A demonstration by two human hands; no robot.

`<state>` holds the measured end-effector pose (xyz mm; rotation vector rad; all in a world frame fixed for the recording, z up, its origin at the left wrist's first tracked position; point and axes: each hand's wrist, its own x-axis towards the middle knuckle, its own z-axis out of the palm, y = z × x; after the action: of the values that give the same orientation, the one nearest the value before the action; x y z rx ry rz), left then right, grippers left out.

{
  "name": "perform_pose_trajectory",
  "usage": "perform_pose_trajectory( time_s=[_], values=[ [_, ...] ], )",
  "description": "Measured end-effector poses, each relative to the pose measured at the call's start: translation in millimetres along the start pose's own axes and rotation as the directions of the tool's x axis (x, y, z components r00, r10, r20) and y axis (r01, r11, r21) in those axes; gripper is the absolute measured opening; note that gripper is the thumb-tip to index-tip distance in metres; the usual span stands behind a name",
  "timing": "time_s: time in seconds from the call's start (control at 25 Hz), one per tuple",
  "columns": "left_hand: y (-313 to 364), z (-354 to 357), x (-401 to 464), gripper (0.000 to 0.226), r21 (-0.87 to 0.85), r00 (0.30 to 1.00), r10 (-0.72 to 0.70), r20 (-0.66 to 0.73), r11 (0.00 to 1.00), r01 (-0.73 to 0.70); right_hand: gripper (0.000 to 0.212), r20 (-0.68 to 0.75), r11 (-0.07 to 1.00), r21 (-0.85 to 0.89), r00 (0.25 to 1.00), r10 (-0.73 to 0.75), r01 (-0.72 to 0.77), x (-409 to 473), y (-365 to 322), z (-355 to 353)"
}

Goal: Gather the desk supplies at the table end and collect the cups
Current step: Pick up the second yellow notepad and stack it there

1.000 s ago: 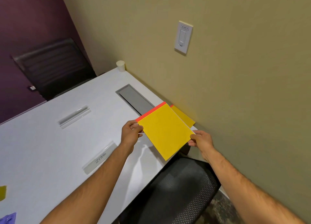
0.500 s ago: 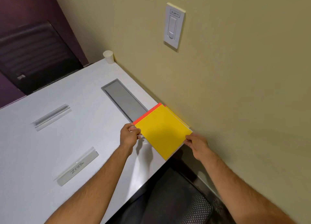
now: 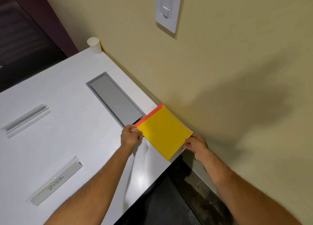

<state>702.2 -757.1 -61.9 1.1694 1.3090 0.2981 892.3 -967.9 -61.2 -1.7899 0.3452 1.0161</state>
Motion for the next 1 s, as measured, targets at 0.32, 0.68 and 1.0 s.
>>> perform_pose_trajectory(
  time_s=[0.32,0.68,1.0],
  values=[
    [-15.0,23.7,27.0,0.019,0.047,0.999,-0.012,-0.052,0.999,0.015,0.039,-0.006,0.994,0.105,1.0,0.006,-0.006,26.8,8.3,7.9],
    [-17.6,32.6,32.6,0.01,0.295,0.987,0.117,-0.11,0.952,-0.08,0.04,-0.028,0.981,0.19,0.999,0.028,-0.022,40.0,19.0,11.7],
    [-22.4,42.2,27.4,0.023,0.334,0.988,0.133,-0.079,0.937,-0.099,0.031,-0.03,0.992,0.12,0.998,-0.047,0.05,27.7,17.5,19.2]
  ],
)
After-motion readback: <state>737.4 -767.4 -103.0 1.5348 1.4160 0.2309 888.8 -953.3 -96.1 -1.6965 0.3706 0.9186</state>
